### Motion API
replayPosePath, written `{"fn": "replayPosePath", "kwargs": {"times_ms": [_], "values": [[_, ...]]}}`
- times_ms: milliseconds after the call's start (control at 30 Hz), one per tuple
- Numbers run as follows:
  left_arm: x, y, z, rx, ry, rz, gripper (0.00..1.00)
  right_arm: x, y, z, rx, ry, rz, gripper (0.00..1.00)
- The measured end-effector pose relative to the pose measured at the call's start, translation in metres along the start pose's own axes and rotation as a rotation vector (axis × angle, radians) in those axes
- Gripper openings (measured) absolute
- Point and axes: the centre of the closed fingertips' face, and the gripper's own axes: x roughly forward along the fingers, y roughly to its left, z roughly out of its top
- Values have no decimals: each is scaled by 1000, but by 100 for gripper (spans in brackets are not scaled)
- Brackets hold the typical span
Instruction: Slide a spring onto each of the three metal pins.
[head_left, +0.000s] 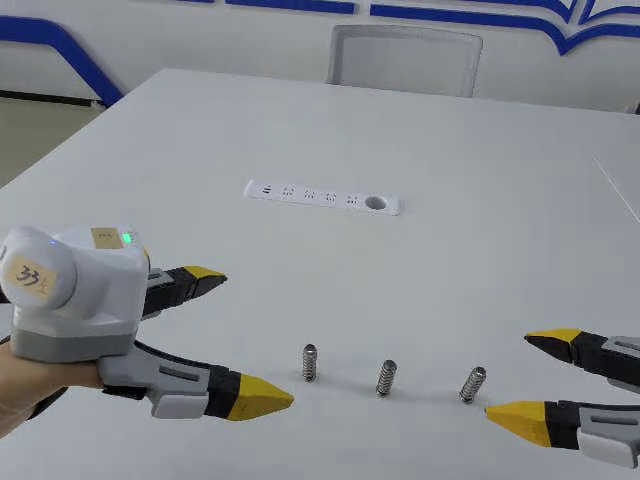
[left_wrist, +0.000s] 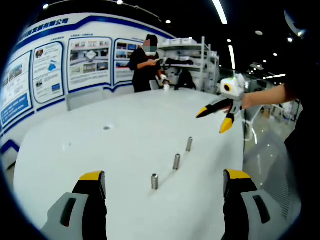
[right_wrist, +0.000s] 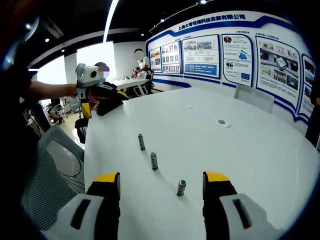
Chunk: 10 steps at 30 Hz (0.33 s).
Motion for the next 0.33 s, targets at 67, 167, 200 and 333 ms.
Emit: {"fn": "replayPosePath", "kwargs": {"times_ms": [67, 167, 200, 333], "values": [[0, -2, 1, 1, -1, -4, 100, -1, 0, -1, -8, 6, 8, 71], [0, -5, 0, 8, 9, -13, 100, -1, 1, -2, -16, 15, 12, 76], [1, -5, -1, 16, 17, -12, 100, 0, 2, -3, -25, 24, 8, 78], [0, -6, -2, 25, 26, -12, 100, -1, 2, -6, -55, 45, 0, 80]]}}
